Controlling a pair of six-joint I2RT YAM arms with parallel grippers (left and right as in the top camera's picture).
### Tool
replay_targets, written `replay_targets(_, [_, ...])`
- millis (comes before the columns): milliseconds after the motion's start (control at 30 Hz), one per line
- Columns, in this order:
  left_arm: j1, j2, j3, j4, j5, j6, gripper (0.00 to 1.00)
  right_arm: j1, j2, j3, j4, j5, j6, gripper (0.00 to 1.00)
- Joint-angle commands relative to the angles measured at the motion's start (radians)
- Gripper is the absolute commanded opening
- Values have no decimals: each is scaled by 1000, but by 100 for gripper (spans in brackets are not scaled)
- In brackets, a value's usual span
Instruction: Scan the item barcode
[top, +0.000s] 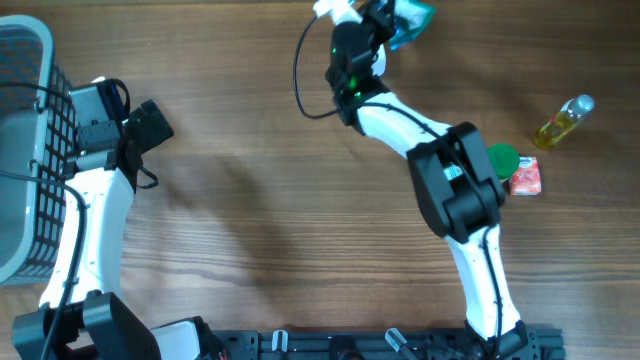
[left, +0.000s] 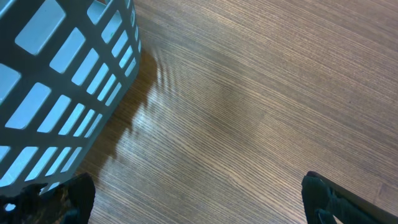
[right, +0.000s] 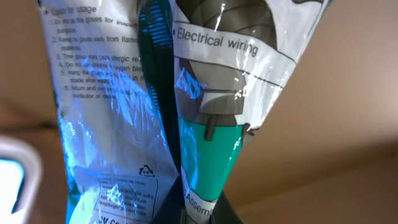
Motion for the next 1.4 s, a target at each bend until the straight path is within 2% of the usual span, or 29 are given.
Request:
replay_targets(0, [5, -13, 11, 2, 2, 12, 100, 16, 98, 3, 87, -35, -206, 4])
replay_targets(33, [5, -13, 11, 2, 2, 12, 100, 25, 112, 3, 129, -42, -237, 4])
replay_targets(267, [5, -13, 11, 2, 2, 12, 100, 98, 114, 3, 118, -88, -236, 4])
replay_targets(433, [5, -13, 11, 2, 2, 12, 100, 129, 113, 3, -22, -77, -239, 4])
replay_targets(567, [5, -13, 11, 2, 2, 12, 100, 127, 33, 3, -19, 39, -184, 4])
replay_targets(767, [5, -13, 11, 2, 2, 12, 100, 129, -178, 3, -20, 293, -69, 4])
replay_targets(900, [5, -13, 11, 2, 2, 12, 100, 129, -250, 3, -20, 492, -94, 4])
replay_targets(1033, [5, -13, 11, 2, 2, 12, 100, 142, -252, -14, -35, 523, -197, 4])
replay_targets(1100, [5, -13, 11, 2, 2, 12, 100, 174, -252, -39, -99, 512, -215, 4])
replay_targets(1367, [5, -13, 11, 3, 2, 12, 100, 425, -293, -245, -272, 451, -16, 4])
